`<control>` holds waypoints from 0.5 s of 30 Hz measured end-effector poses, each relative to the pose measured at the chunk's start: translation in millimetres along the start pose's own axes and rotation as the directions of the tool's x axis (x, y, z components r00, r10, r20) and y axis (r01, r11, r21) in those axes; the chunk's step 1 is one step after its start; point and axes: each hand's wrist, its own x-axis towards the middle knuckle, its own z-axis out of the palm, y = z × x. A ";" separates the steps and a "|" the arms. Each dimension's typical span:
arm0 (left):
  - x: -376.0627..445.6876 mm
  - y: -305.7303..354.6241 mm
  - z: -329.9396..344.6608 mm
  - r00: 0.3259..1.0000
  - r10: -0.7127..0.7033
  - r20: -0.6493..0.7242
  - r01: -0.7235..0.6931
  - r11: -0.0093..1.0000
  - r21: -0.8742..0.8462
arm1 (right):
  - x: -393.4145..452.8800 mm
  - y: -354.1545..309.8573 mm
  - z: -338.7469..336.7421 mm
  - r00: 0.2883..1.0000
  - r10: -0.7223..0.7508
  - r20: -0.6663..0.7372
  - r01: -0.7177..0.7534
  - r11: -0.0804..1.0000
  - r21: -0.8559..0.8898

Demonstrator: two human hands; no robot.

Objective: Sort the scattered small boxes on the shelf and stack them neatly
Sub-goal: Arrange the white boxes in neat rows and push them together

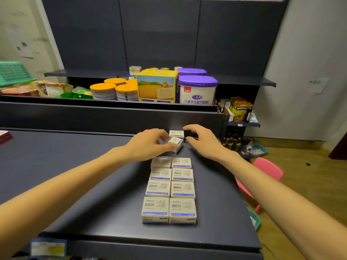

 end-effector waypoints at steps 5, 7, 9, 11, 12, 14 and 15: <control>31.0 4.3 10.4 0.997 -0.070 0.013 0.065 0.971 0.231 | 29.7 -1.8 11.4 0.997 -0.071 0.035 0.076 0.984 -0.161; 35.2 3.5 11.6 0.998 -0.060 0.019 0.053 0.964 0.262 | 31.6 -2.4 11.4 0.995 -0.095 0.031 0.099 0.974 -0.206; 34.6 1.3 9.0 0.996 -0.057 0.063 0.041 0.974 0.225 | 29.6 -0.6 9.6 0.993 -0.112 0.046 0.120 0.962 -0.244; 32.9 -4.0 4.8 0.992 -0.033 0.123 0.008 0.980 0.197 | 23.4 4.6 5.8 0.992 -0.119 0.043 0.126 0.953 -0.277; 31.1 -7.1 2.4 0.989 -0.018 0.149 -0.011 0.982 0.190 | 18.8 7.8 2.8 0.992 -0.120 0.037 0.125 0.952 -0.281; 26.7 -14.5 -2.5 0.982 0.017 0.189 -0.050 0.984 0.170 | 6.9 15.2 -3.0 0.994 -0.109 0.019 0.110 0.962 -0.251; 24.8 -18.9 -3.9 0.980 0.029 0.198 -0.059 0.987 0.149 | 0.4 18.5 -5.0 0.995 -0.102 0.006 0.101 0.970 -0.221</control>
